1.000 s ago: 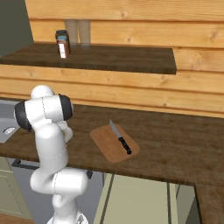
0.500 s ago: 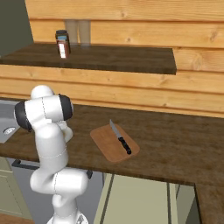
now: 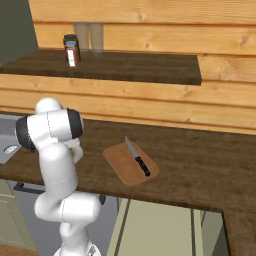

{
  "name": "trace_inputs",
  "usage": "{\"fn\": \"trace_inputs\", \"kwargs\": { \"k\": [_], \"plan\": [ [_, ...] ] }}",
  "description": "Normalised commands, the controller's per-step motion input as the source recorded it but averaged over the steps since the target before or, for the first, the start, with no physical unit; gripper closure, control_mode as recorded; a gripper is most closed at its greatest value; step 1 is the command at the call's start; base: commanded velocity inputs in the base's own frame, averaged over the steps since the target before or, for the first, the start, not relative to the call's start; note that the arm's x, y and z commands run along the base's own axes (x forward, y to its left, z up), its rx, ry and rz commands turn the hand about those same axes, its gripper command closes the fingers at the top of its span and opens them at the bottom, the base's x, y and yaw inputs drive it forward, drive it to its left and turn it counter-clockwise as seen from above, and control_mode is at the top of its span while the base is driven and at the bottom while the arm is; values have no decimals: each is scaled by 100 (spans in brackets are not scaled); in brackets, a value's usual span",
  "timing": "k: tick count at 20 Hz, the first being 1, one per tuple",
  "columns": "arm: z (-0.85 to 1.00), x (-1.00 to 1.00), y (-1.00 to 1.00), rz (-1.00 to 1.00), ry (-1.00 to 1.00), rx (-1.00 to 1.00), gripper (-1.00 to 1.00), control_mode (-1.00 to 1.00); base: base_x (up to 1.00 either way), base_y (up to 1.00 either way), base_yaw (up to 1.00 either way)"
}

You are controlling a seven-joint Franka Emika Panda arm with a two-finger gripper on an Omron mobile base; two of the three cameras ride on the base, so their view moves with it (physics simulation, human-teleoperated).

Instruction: Pick up the knife from the drawer and place it on the cutting board. Then place the meat from the plate to the cutting board.

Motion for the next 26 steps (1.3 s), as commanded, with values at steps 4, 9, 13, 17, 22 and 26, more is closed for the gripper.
{"fn": "trace_inputs", "kwargs": {
  "k": [4, 9, 13, 17, 22, 26],
  "plan": [
    [0, -2, -66, 0, -14, 0, 100, -100, 0, 0, 0],
    [10, 4, -66, 0, -4, 0, 100, -100, 0, 0, 0],
    [46, 21, -57, 0, 0, 0, 100, -100, 0, 0, 0],
    [65, 21, -46, 0, 5, 0, 100, -100, 0, 0, 0],
    [27, 5, -69, 0, 7, 0, 100, -100, 0, 0, 0],
    [-1, 0, -85, 0, 3, 0, 100, -100, 0, 0, 0]
  ]
}}
